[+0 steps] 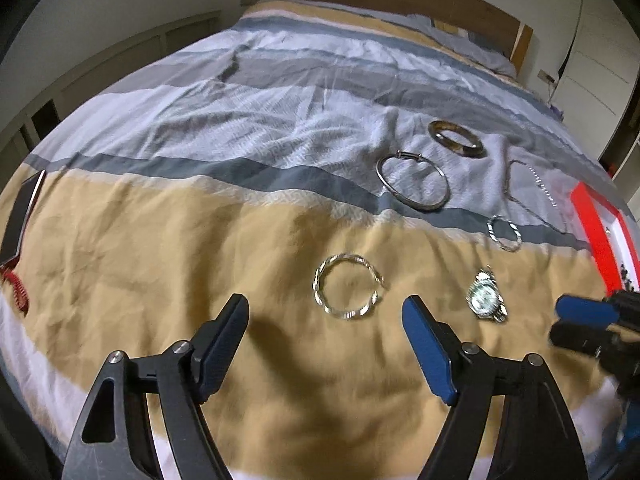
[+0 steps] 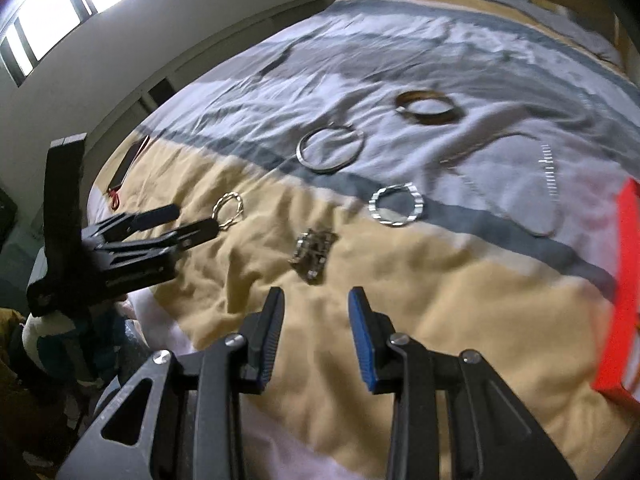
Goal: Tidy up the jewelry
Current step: 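Grasp twisted silver hoop with left tool while right tool grasps the watch, then carry hoop and watch into the red box and open both tools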
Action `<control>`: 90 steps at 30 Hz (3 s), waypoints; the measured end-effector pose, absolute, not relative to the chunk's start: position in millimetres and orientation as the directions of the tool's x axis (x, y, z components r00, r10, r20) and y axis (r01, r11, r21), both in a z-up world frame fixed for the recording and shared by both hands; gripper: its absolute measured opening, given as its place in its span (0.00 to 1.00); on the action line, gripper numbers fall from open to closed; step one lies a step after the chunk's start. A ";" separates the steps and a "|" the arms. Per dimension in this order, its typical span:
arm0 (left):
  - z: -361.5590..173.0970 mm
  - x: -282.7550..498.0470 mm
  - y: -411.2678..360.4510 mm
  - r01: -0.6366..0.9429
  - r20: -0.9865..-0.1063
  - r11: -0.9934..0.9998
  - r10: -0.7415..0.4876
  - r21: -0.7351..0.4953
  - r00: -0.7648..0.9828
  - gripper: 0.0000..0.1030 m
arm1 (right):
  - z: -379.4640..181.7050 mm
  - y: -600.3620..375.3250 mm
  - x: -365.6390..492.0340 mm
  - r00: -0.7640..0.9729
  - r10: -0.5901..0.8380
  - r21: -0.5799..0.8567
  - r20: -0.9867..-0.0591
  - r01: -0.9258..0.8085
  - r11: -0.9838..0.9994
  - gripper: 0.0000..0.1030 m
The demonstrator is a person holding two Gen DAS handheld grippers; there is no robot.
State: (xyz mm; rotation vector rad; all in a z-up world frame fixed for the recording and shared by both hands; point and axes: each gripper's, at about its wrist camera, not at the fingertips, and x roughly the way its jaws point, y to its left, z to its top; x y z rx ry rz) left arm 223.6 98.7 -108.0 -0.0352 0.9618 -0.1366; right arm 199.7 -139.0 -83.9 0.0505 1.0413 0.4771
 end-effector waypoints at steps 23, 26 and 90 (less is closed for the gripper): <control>-128.0 243.4 80.8 0.167 -0.837 0.985 -0.119 -0.034 0.534 0.40 | -124.5 -120.5 246.6 0.362 0.469 0.373 -0.805 -0.306 0.876 0.20; -125.4 240.5 82.3 0.167 -0.833 0.985 -0.133 -0.049 0.538 0.39 | -121.7 -119.0 243.3 0.370 0.458 0.355 -0.808 -0.315 0.880 0.20; -93.1 253.4 -347.2 0.626 -0.834 0.778 -0.383 -0.058 0.398 0.39 | -84.1 -512.0 201.0 0.582 0.099 0.214 -0.807 0.133 0.968 0.20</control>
